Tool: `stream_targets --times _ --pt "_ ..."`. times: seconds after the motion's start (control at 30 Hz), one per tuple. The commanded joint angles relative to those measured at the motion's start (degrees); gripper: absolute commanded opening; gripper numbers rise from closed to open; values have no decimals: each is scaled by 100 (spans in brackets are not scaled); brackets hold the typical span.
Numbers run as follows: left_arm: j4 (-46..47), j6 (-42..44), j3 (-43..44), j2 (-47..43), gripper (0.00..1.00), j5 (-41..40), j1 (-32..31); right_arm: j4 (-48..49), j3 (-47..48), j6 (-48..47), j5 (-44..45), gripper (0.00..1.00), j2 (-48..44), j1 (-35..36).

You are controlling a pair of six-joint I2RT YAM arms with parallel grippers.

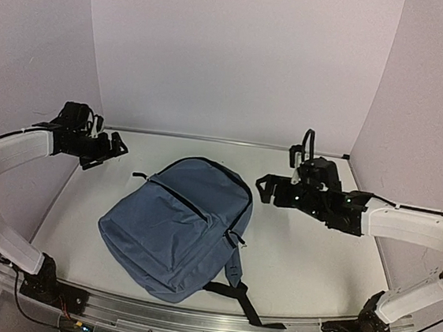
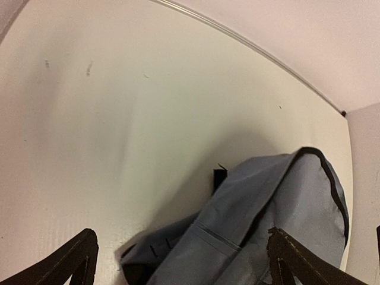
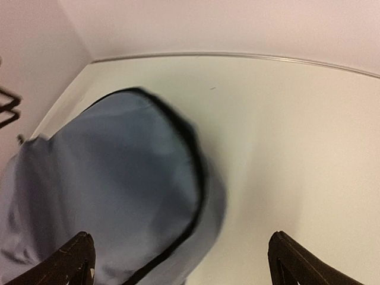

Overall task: Pack the student bag
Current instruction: Reset both arms

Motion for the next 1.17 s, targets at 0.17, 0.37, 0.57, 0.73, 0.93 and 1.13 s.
stream_targets --times 0.17,0.37,0.57,0.73,0.93,1.13 --pt "1363 -66 -1212 -1396 100 -621 1253 -224 -759 -44 -917 98 -1003 -2468" --pt "2226 121 -2227 -2379 100 -1667 1274 136 -1255 -550 -107 98 -2265 -2979" --pt "3025 403 -3217 -3040 100 -1989 1275 1244 -2271 -985 394 98 -3593 -2975" --pt "3317 383 -3871 -3506 100 -2069 1275 1737 -2939 -920 512 98 -4029 -2977" --pt "3183 406 -4082 -3871 100 -2061 1269 1919 -3246 -910 561 98 -4299 -2978" --pt "3182 441 -4157 -4057 100 -2014 1275 1921 -3229 -937 549 98 -4279 -2975"
